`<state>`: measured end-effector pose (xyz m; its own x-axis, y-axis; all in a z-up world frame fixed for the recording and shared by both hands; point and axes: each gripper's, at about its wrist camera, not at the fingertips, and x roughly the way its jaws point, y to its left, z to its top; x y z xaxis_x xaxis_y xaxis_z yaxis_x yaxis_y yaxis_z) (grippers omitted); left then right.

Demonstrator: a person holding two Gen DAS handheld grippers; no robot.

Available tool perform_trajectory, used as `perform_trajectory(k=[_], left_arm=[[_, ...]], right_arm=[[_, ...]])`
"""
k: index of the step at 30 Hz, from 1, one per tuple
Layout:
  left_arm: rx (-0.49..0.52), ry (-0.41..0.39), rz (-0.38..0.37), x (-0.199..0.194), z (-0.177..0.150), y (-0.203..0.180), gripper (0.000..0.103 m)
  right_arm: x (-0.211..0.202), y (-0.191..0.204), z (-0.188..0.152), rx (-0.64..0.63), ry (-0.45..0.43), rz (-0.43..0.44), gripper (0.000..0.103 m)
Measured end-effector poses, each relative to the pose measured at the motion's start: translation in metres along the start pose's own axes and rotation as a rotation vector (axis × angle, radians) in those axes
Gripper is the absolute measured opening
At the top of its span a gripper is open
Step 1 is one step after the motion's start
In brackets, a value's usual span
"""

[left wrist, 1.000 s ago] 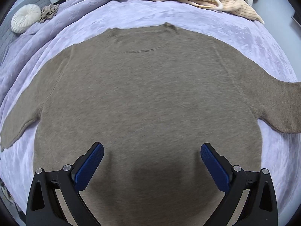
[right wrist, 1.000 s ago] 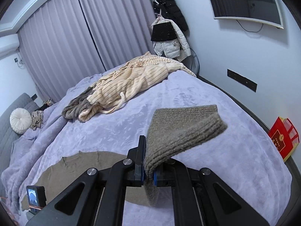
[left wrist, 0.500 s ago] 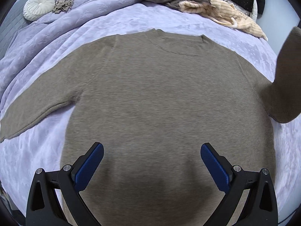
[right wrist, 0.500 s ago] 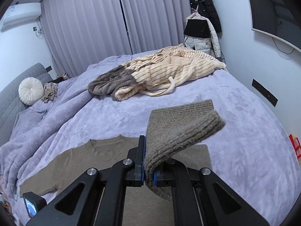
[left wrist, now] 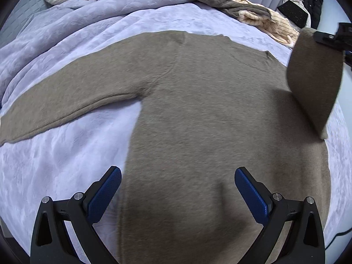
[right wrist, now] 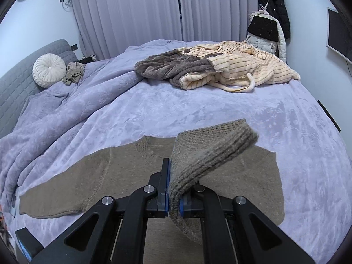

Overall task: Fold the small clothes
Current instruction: 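Carry the held sleeve with the right gripper across the sweater body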

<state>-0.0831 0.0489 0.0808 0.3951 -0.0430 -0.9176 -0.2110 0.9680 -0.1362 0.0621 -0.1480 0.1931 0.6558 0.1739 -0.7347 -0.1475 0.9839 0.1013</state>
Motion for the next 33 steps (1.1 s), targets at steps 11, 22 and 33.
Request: perform_trajectory(k=[11,22,33], left_arm=[[-0.073,0.010,-0.012,-0.002,-0.014,0.043,0.103],[-0.051,-0.006,-0.026,-0.005,-0.018,0.034,0.103],[-0.053,0.005,-0.015,-0.002,-0.015,0.038,0.103]], right_arm=[[0.054,0.066,-0.023,-0.078,0.101,0.002,0.007],[0.066,0.072,-0.030,-0.101,0.120,0.007,0.007],[0.091,0.093,-0.046,-0.216,0.159,-0.040,0.007]])
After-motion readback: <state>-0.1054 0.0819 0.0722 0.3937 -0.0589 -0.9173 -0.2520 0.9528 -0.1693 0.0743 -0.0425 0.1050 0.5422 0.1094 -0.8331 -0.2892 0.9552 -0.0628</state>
